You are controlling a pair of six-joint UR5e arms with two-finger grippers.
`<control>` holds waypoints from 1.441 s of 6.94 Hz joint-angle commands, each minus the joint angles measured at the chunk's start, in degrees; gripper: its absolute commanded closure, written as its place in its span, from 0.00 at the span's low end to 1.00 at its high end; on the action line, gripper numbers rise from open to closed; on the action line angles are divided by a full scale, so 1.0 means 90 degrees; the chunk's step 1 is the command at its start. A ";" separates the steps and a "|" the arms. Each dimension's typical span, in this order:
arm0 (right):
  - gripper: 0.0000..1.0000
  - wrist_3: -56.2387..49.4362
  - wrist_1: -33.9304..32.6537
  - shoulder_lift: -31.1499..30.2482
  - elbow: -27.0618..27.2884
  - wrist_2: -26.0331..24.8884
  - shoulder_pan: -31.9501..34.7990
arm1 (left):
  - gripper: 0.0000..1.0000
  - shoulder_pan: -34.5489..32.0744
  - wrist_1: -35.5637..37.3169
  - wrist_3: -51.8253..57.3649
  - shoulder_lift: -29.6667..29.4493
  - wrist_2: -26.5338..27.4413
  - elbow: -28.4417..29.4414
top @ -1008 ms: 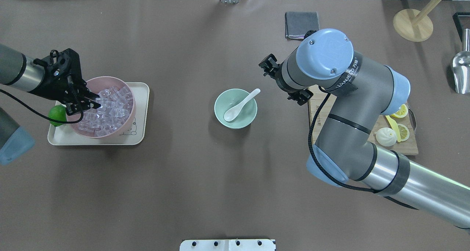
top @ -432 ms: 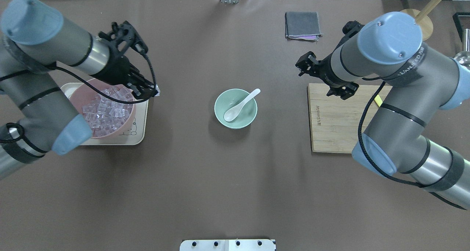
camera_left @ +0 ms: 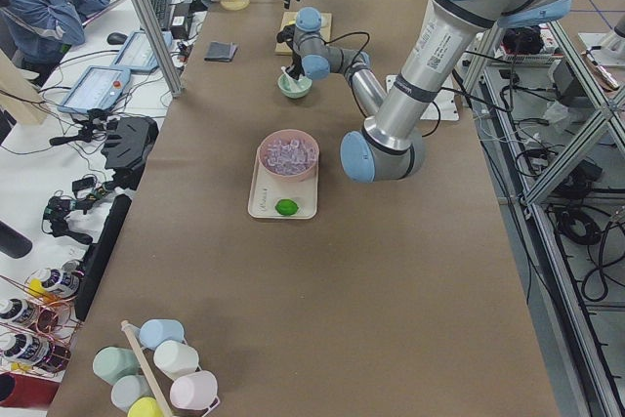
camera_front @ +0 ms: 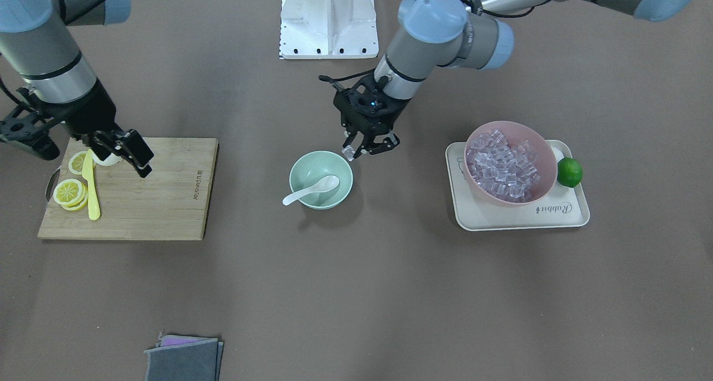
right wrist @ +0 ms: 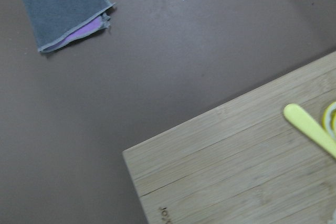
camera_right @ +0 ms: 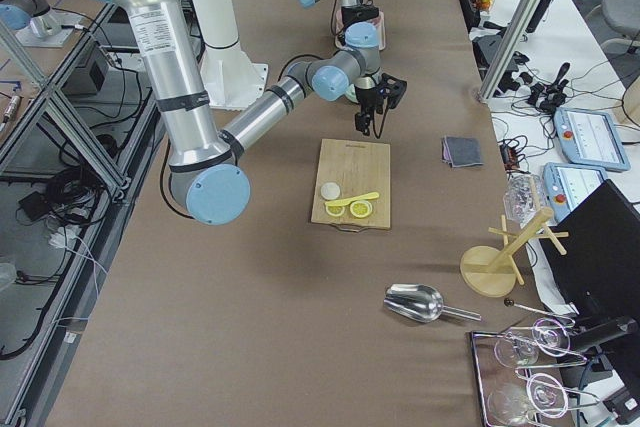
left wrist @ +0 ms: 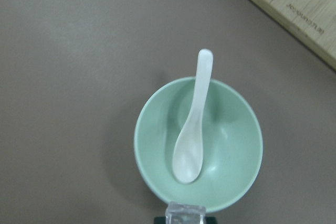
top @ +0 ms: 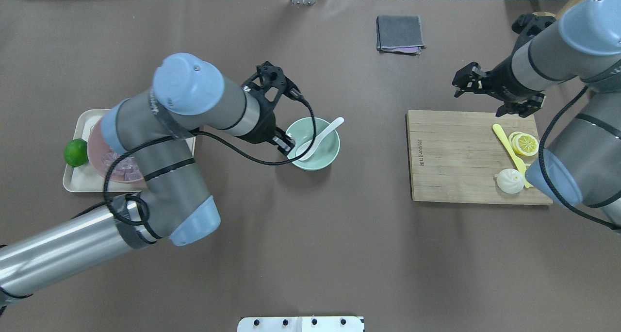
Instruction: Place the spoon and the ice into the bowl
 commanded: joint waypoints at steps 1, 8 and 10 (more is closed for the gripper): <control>0.00 -0.0705 0.0002 -0.0295 -0.0032 0.0226 0.0382 | 0.19 0.0336 0.0001 -0.0231 -0.0470 0.1032 0.0531; 0.00 -0.2809 0.0002 -0.0910 -0.0177 0.1084 0.1337 | 0.03 -0.1823 0.2803 -0.0542 0.1330 -0.0682 -0.1771; 0.00 -0.3622 0.0002 -0.0921 -0.0392 0.1320 0.1826 | 0.03 -0.3017 0.2804 -0.0465 0.2600 -0.1919 -0.1744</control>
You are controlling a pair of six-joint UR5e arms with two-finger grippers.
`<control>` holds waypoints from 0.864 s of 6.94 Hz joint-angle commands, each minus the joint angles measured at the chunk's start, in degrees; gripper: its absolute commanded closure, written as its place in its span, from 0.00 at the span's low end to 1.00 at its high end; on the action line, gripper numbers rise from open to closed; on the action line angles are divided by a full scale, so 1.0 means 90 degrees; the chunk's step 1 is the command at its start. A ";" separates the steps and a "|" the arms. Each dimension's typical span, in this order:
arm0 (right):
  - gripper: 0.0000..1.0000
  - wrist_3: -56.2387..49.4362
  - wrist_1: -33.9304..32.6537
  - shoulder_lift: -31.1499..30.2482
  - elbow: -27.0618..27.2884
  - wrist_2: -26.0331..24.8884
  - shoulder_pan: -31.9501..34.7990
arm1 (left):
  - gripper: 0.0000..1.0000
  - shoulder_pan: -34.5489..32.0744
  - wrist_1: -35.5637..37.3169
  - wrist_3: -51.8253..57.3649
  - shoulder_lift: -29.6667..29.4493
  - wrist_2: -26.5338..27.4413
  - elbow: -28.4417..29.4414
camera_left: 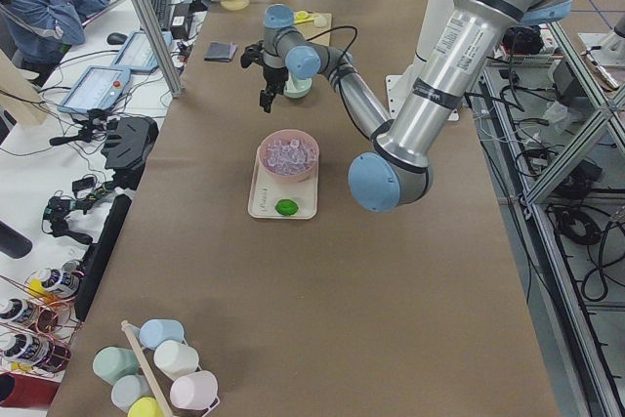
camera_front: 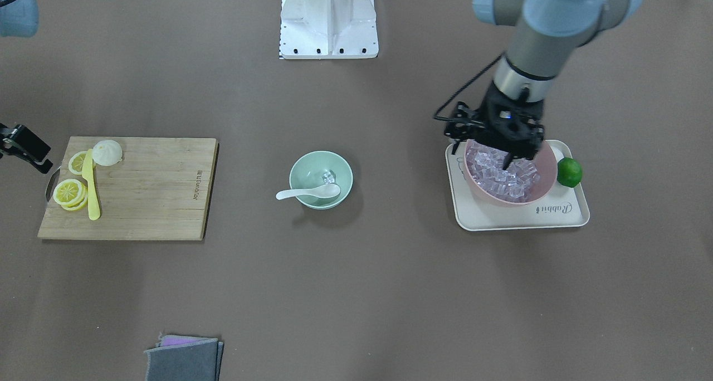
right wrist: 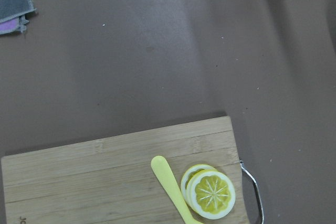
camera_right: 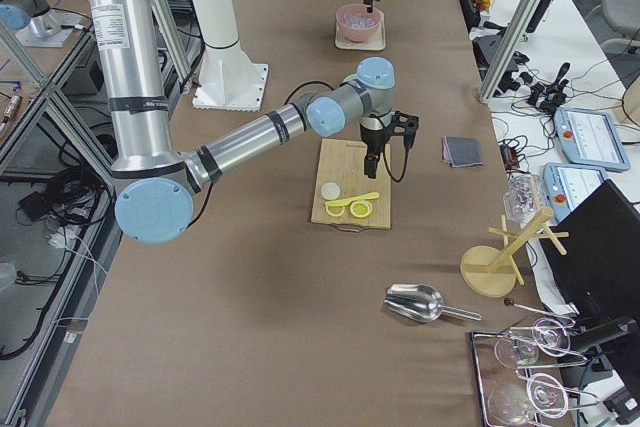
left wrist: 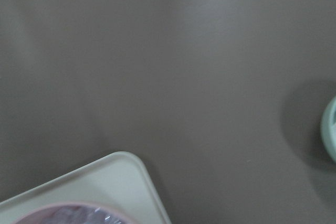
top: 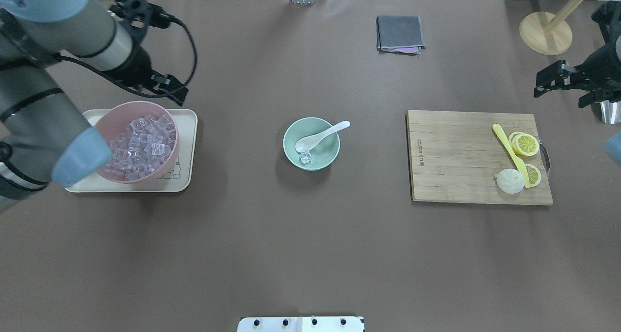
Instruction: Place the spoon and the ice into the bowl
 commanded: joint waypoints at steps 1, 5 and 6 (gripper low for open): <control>0.00 -0.1111 0.0000 -0.0042 -0.0335 0.0333 0.0567 | 0.02 -0.1238 -0.0018 0.0035 0.1207 -0.0562 -0.0001; 0.00 -0.3192 0.0000 -0.0042 -0.1243 0.0745 0.1447 | 0.02 -0.2639 -0.0174 0.1908 0.2858 -0.1109 0.0068; 0.00 -0.3468 0.0000 -0.0042 -0.1351 0.0745 0.1564 | 0.02 -0.2785 -0.0368 0.2113 0.2969 -0.1099 0.0107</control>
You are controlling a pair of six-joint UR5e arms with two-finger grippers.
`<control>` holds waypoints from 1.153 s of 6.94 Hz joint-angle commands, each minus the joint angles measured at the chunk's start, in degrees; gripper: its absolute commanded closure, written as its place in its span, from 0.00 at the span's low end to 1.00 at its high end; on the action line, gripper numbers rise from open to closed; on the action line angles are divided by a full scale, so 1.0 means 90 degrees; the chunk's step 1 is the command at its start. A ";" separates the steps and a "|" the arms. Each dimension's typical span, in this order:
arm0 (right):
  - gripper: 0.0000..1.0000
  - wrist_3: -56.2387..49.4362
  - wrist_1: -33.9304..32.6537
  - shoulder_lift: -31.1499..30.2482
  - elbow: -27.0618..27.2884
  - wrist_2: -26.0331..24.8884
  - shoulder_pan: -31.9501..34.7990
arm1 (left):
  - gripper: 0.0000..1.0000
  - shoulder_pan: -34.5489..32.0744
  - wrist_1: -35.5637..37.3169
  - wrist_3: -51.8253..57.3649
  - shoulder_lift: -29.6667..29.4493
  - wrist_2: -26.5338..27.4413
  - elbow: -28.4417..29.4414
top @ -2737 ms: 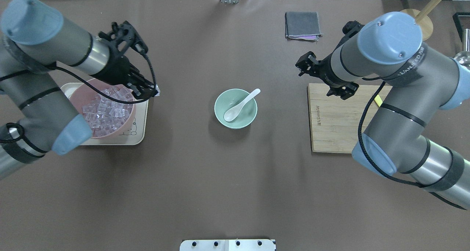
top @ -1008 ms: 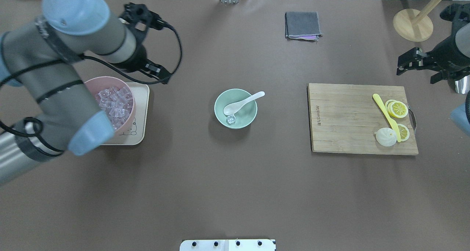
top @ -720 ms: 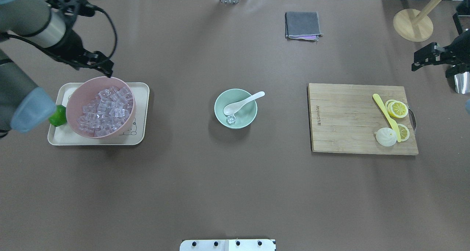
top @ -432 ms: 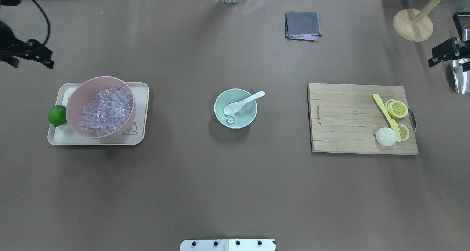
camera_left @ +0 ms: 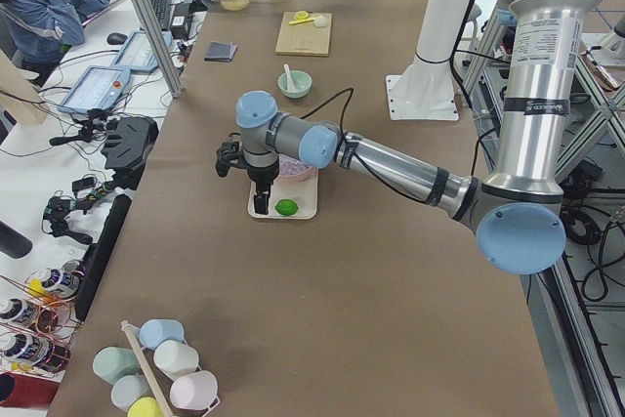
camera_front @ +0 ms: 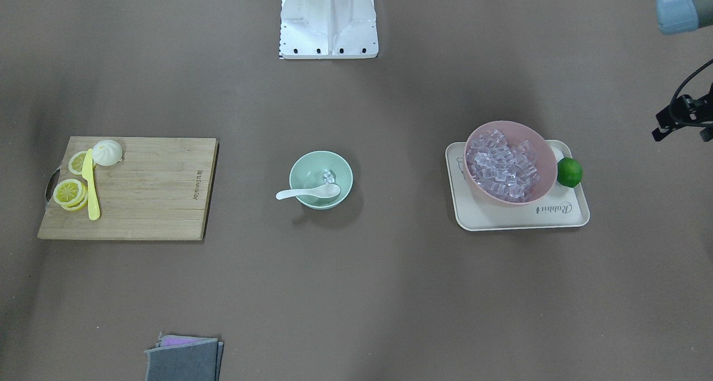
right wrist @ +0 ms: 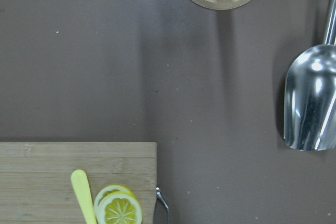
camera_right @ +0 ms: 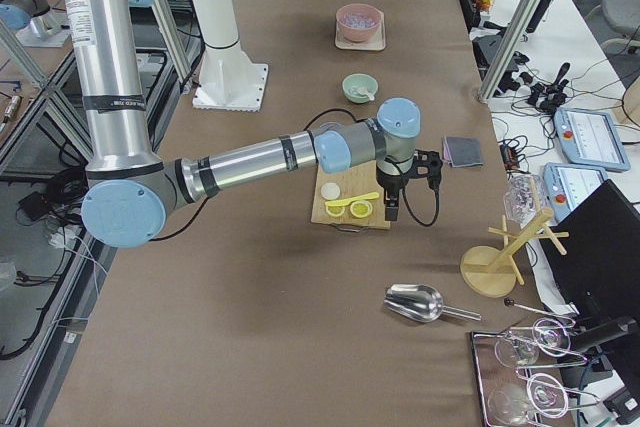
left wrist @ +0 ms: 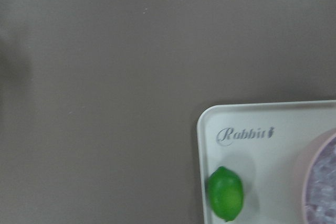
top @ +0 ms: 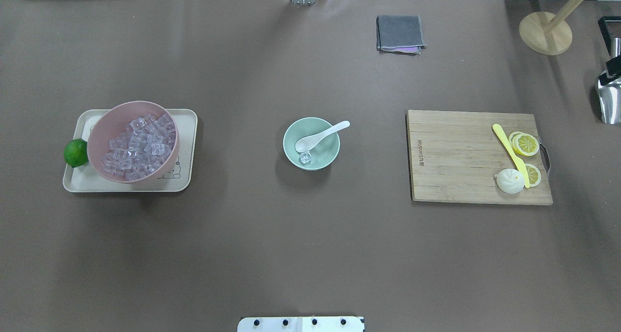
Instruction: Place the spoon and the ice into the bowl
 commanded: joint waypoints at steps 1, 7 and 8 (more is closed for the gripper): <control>0.00 -0.0803 0.0000 0.0002 -0.0334 0.0039 0.0358 | 0.02 -0.0324 -0.0226 0.0384 0.0321 -0.0010 0.0327; 0.00 -0.1245 0.0010 -0.0153 -0.0345 0.0225 0.0526 | 0.02 -0.0344 -0.0179 0.0971 0.0311 -0.0049 0.0652; 0.00 -0.1256 0.0010 -0.0183 -0.0374 0.0215 0.0526 | 0.02 -0.0431 -0.0188 0.0980 0.0302 -0.0050 0.0643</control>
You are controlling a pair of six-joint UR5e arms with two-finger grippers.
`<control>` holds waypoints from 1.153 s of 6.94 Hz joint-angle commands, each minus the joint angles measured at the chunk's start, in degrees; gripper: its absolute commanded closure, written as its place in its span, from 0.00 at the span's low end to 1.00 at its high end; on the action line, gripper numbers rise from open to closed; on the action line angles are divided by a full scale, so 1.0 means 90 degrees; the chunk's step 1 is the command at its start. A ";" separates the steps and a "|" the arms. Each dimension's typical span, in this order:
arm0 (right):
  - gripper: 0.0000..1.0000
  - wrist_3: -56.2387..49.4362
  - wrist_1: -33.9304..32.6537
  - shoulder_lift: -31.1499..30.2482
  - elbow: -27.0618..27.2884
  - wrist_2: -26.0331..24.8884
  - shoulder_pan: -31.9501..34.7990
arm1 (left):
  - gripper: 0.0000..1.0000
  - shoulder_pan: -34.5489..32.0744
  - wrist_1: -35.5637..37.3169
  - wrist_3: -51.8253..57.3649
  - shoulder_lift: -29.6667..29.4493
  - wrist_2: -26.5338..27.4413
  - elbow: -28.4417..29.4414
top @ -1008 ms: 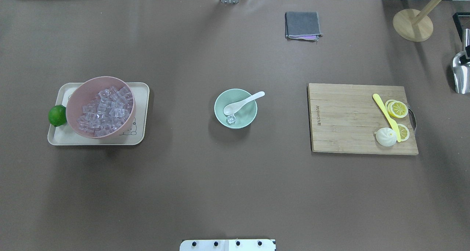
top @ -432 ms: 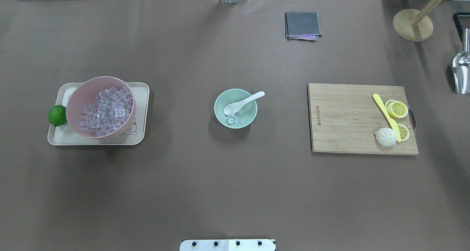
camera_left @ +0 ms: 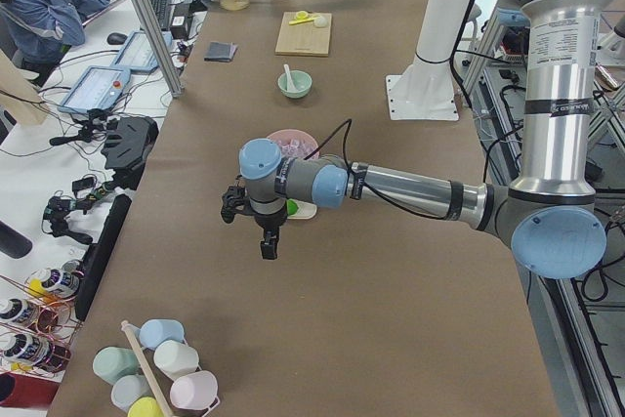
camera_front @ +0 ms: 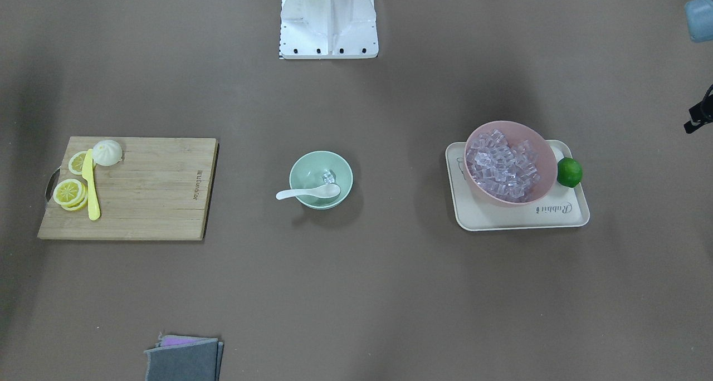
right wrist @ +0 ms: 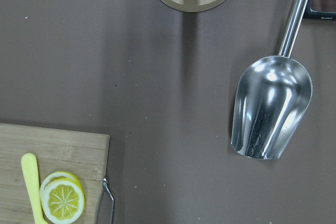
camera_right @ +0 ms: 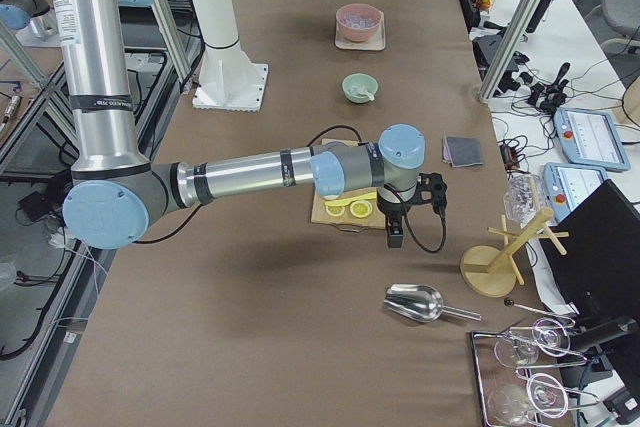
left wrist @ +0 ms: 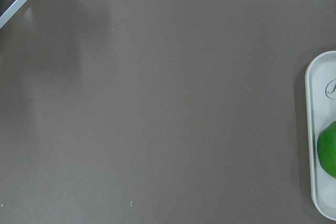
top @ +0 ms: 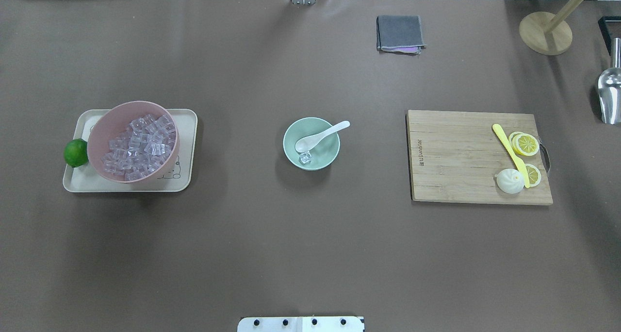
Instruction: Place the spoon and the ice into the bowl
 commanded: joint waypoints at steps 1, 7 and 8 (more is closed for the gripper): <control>0.00 -0.0129 0.0145 -0.0092 -0.0193 -0.0004 0.0001 | 0.02 -0.0125 -0.0025 0.0018 -0.0066 -0.0006 -0.0034; 0.00 -0.0091 0.0635 -0.0209 -0.0205 0.0152 0.0020 | 0.02 -0.0478 -0.0045 0.0057 -0.0075 -0.0631 0.0218; 0.00 -0.0091 0.0635 -0.0209 -0.0205 0.0162 0.0020 | 0.02 -0.0642 -0.0093 0.0057 -0.0047 -0.0631 0.0238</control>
